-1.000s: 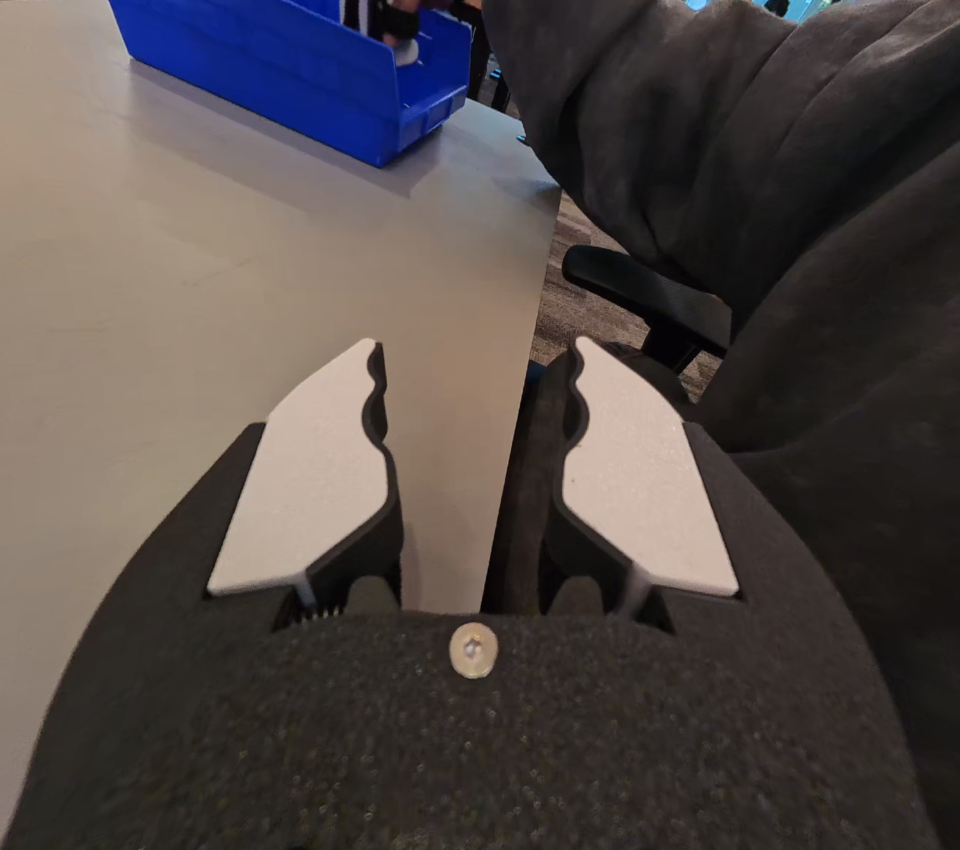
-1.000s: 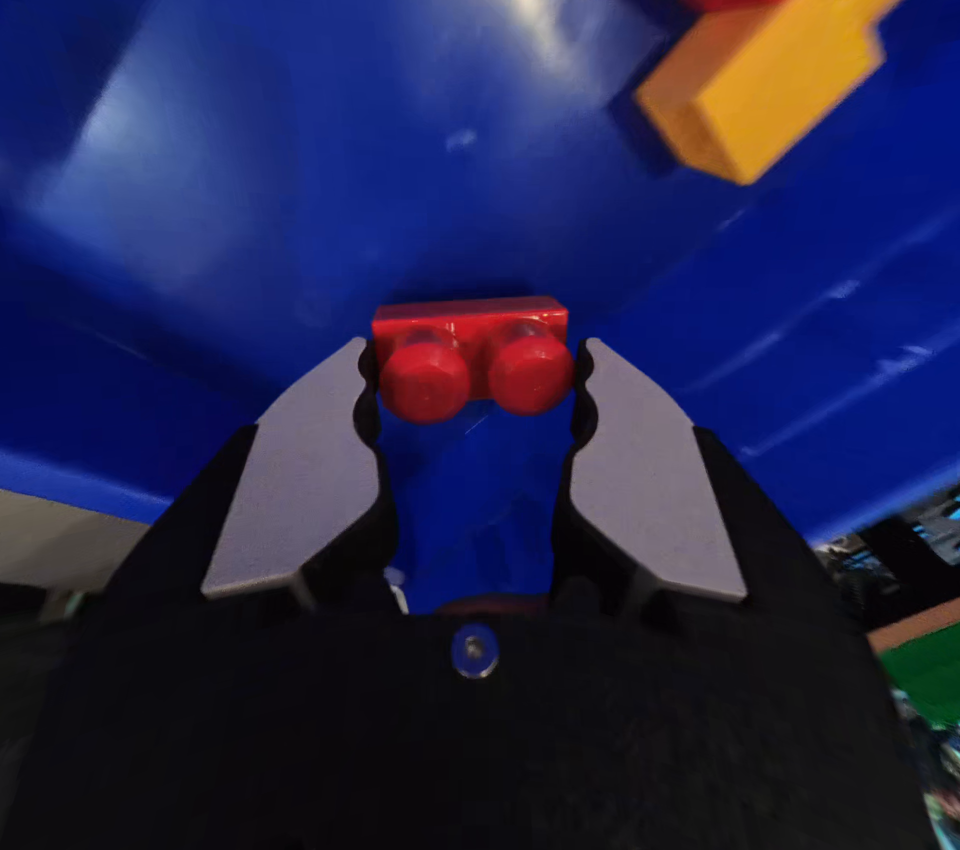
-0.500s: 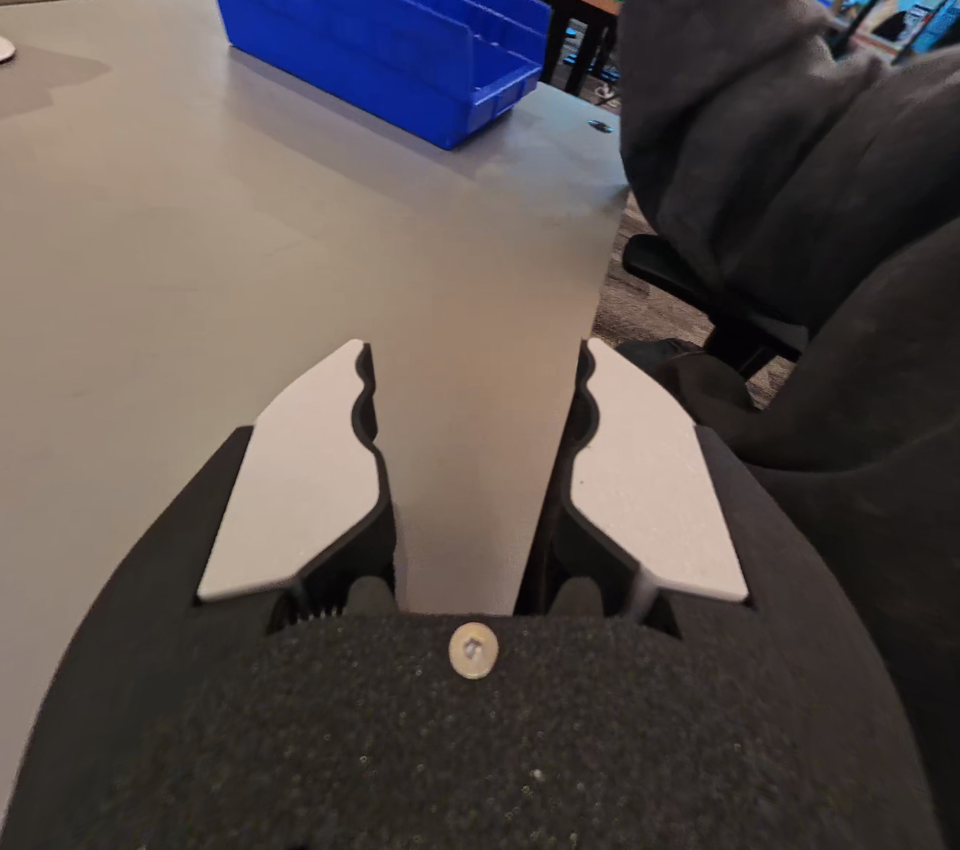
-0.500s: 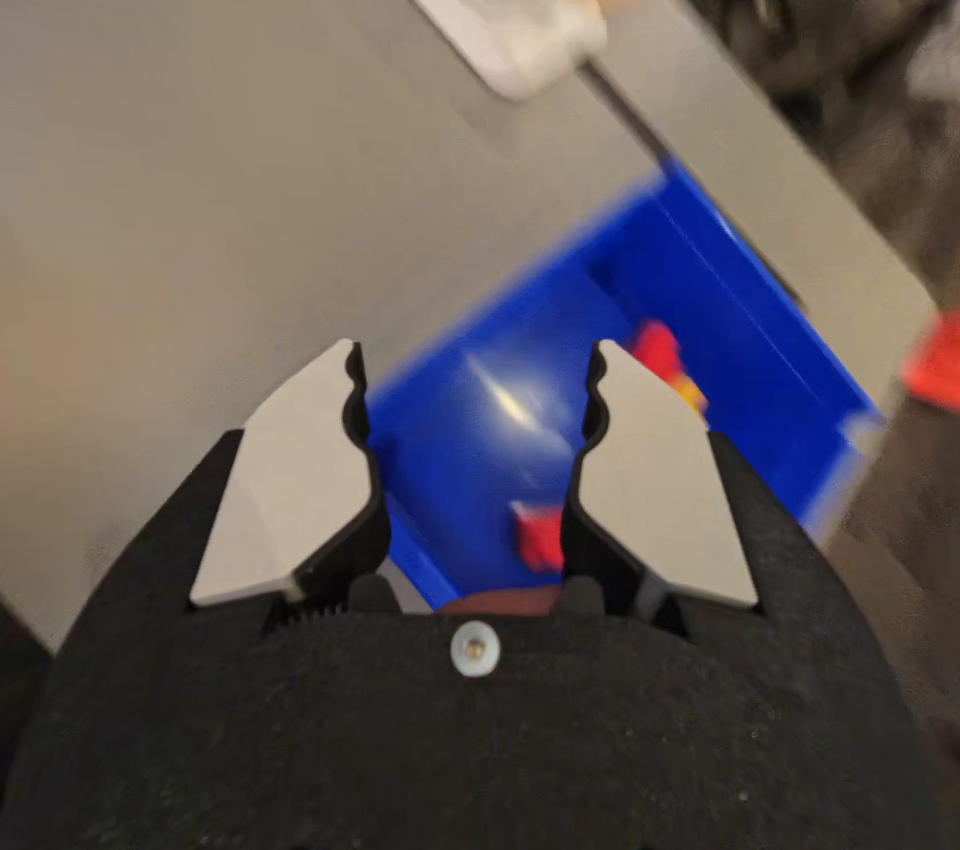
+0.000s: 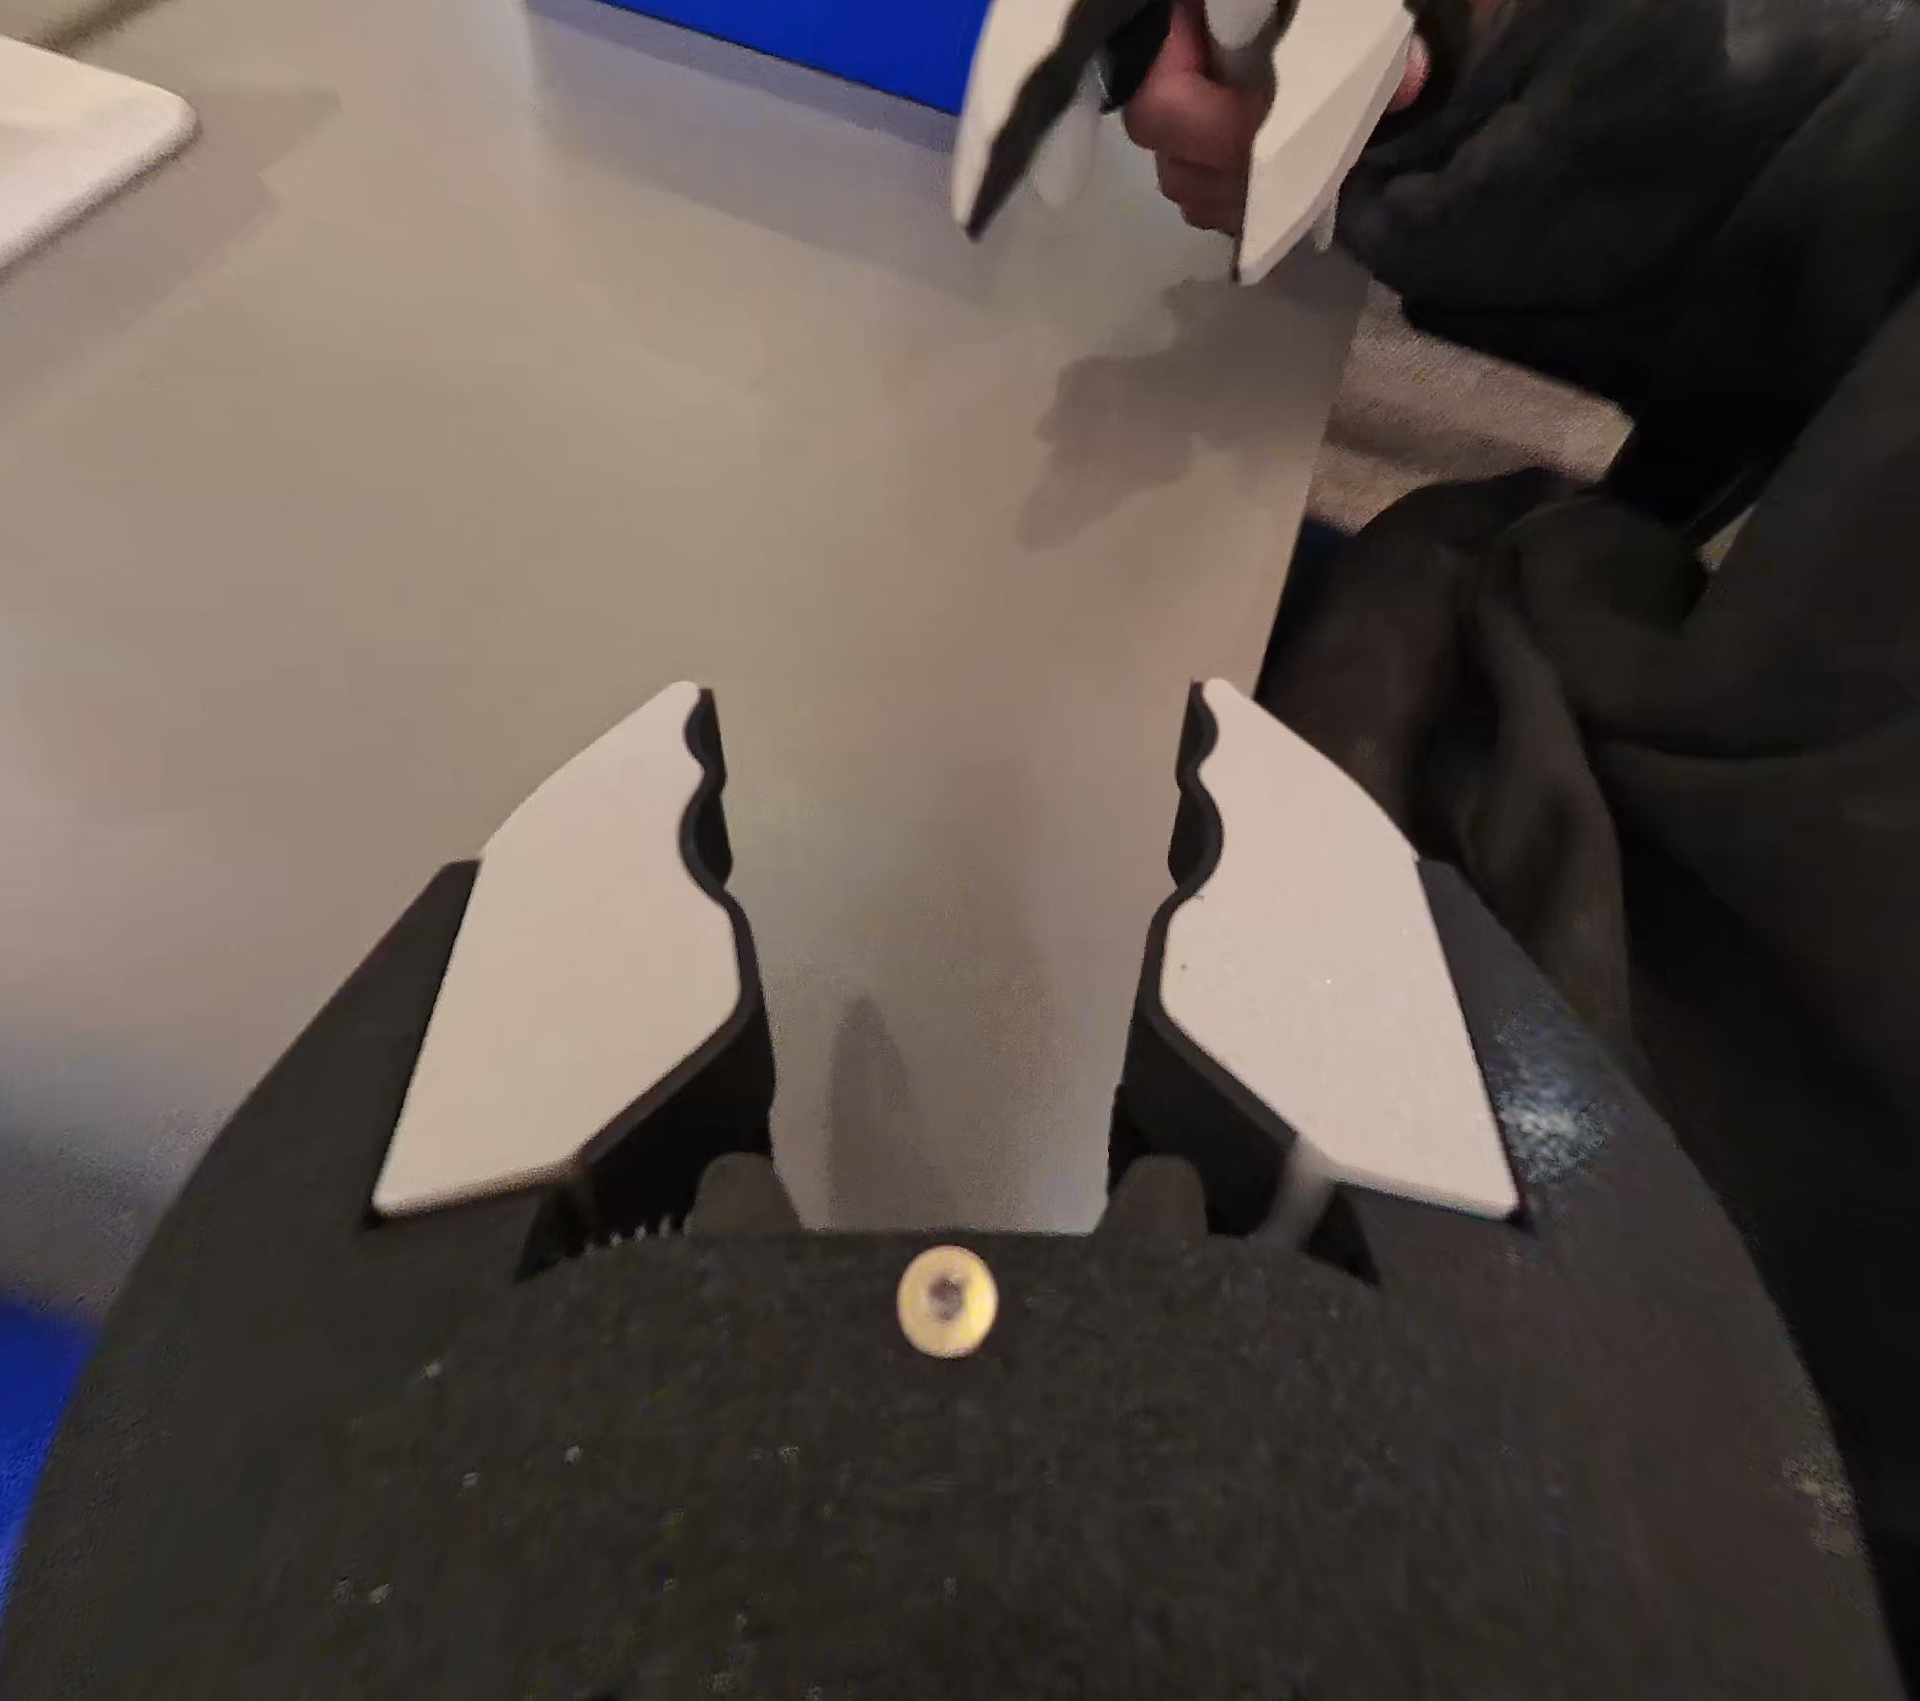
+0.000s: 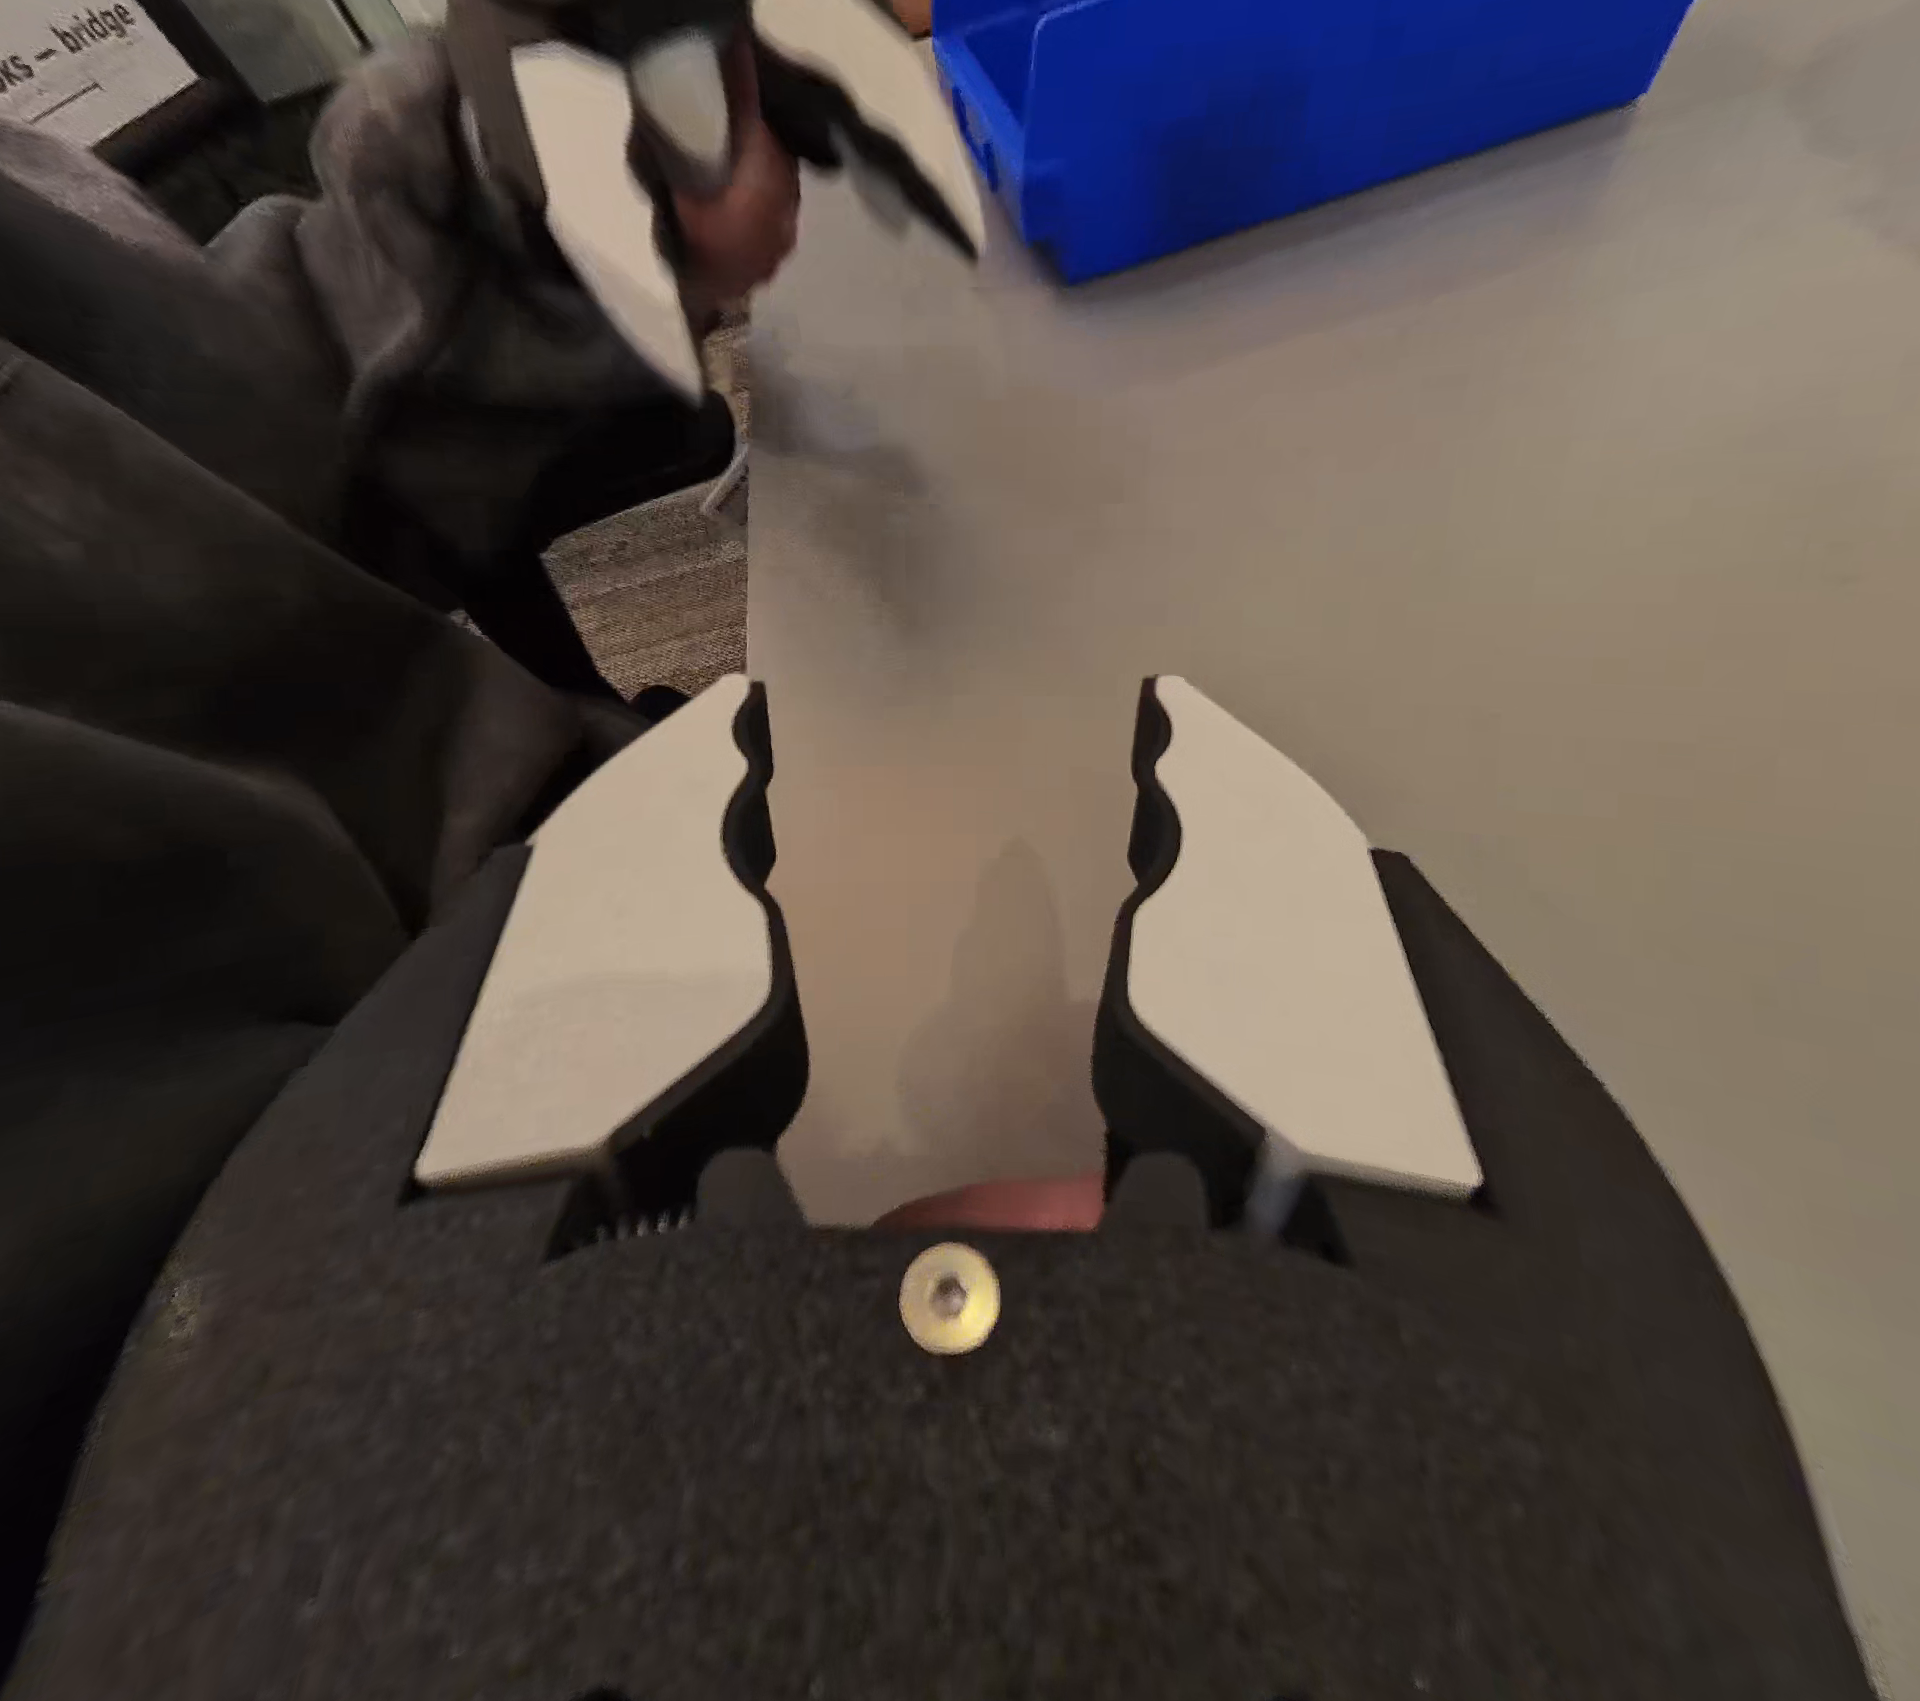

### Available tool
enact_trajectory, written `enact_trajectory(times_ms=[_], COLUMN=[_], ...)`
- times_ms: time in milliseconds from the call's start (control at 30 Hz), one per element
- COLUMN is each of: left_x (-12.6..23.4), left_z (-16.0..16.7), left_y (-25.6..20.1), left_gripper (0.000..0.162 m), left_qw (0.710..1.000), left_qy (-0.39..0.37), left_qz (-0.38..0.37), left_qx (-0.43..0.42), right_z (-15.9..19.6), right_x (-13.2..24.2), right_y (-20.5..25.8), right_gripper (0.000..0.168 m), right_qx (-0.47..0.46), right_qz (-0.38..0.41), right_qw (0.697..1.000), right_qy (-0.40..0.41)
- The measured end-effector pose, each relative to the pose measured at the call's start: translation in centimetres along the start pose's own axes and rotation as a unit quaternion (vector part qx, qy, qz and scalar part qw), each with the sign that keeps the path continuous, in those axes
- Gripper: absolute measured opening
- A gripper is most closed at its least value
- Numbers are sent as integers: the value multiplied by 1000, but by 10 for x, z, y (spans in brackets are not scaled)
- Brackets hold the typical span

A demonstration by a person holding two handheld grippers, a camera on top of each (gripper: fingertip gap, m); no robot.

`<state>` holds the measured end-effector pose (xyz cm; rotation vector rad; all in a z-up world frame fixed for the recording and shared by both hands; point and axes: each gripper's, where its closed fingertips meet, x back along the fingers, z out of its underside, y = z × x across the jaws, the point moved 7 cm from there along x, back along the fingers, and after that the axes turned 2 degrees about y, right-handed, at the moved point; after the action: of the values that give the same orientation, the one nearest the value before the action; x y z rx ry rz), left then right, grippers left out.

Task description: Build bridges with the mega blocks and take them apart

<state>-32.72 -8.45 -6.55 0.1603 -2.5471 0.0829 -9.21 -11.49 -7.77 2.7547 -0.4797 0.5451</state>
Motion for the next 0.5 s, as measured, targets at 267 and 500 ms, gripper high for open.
enact_trajectory(times_ms=[267,500], left_x=[100,91], left_z=[-29,2], left_y=[93,170], left_gripper=[83,81], left_qw=[971,896], left_qy=[204,413], left_qz=[-74,-20], left_qx=[-99,-163], right_z=[18,21], right_x=[-2,-12], right_y=[-7,-12], right_gripper=[67,67], right_qx=[-1,-18], right_qz=[0,-26], right_qw=[999,997], right_qy=[49,68])
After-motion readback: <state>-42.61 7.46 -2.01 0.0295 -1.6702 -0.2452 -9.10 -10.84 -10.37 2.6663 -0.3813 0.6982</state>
